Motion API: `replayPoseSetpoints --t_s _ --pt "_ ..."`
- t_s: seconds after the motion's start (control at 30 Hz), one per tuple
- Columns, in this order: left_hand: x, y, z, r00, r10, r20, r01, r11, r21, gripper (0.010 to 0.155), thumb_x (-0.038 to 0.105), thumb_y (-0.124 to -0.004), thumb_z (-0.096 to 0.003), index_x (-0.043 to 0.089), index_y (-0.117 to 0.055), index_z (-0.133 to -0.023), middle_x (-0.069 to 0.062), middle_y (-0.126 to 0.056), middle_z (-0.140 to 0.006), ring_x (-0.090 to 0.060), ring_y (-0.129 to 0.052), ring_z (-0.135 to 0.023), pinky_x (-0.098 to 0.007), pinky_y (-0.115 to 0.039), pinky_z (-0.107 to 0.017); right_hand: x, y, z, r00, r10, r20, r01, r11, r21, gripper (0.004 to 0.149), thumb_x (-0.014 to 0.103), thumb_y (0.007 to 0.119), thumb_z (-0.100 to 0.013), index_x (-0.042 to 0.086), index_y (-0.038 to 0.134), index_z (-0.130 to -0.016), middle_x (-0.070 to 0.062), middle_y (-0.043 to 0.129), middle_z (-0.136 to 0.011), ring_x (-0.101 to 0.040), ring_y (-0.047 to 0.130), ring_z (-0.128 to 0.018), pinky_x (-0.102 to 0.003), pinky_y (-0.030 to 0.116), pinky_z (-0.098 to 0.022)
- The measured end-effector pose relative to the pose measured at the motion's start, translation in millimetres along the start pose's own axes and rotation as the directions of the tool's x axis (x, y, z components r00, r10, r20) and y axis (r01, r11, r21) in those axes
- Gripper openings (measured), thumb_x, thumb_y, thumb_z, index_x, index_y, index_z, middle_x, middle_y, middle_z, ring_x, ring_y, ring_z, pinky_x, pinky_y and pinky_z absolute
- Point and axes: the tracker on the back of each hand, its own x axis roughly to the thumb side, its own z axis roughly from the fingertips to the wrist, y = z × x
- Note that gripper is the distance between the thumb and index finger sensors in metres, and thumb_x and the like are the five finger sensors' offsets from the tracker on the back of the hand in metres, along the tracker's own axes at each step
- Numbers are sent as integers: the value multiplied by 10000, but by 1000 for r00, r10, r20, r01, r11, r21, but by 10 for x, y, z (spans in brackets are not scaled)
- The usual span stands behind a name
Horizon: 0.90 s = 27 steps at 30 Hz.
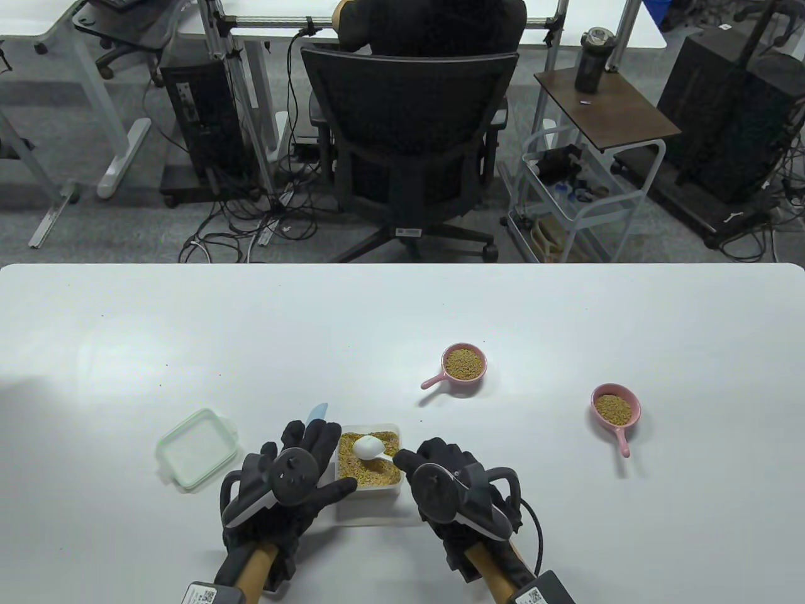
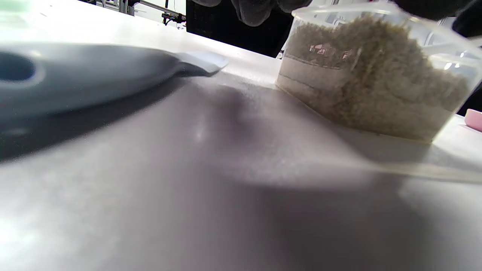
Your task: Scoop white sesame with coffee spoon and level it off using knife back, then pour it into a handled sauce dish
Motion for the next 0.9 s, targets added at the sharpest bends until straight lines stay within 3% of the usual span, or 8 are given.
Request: replayPoseSetpoints --t_s 0.2,0.37,0.53,0.77,0.9 --pt "1 1 -1 1000 0 -2 0 1000 -2 923 766 -545 -469 352 -262 -1244 22 -359 -1335 -356 -278 -1213 -632 -331 -816 -4 -20 -8 999 -39 10 38 998 46 383 277 797 -564 245 861 -940 -71 912 -795 -151 909 -450 -458 806 -484" --pt "5 2 -1 1000 -5 -5 5 1000 -2 920 764 -543 -472 351 -260 -1244 15 -355 -1335 -357 -274 -1211 -632 -331 -816 -126 -15 -31 977 -207 -46 211 973 98 380 268 797 -563 214 872 -932 -74 946 -730 -123 919 -377 -431 835 -430" --pt "10 2 -2 1000 -9 -6 9 1000 -1 920 762 -543 -472 350 -260 -1244 17 -353 -1335 -361 -267 -1210 -629 -329 -817 -251 60 -47 910 -388 -149 408 901 148 379 261 796 -568 186 871 -933 -91 955 -703 -113 920 -346 -420 844 -398" --pt "18 0 -2 1000 -14 -7 14 1000 0 921 760 -541 -474 344 -260 -1245 14 -353 -1335 -362 -266 -1208 -627 -329 -817 -317 136 -50 827 -511 -235 552 818 164 383 258 799 -567 147 873 -926 -88 986 -641 -81 922 -272 -389 866 -328" --pt "22 -1 -2 1000 -16 -8 16 1000 0 922 761 -539 -473 343 -260 -1246 15 -352 -1334 -362 -264 -1208 -627 -329 -817 -369 183 -47 742 -596 -309 658 736 160 384 252 798 -569 126 875 -923 -89 998 -610 -65 911 -228 -374 870 -285"
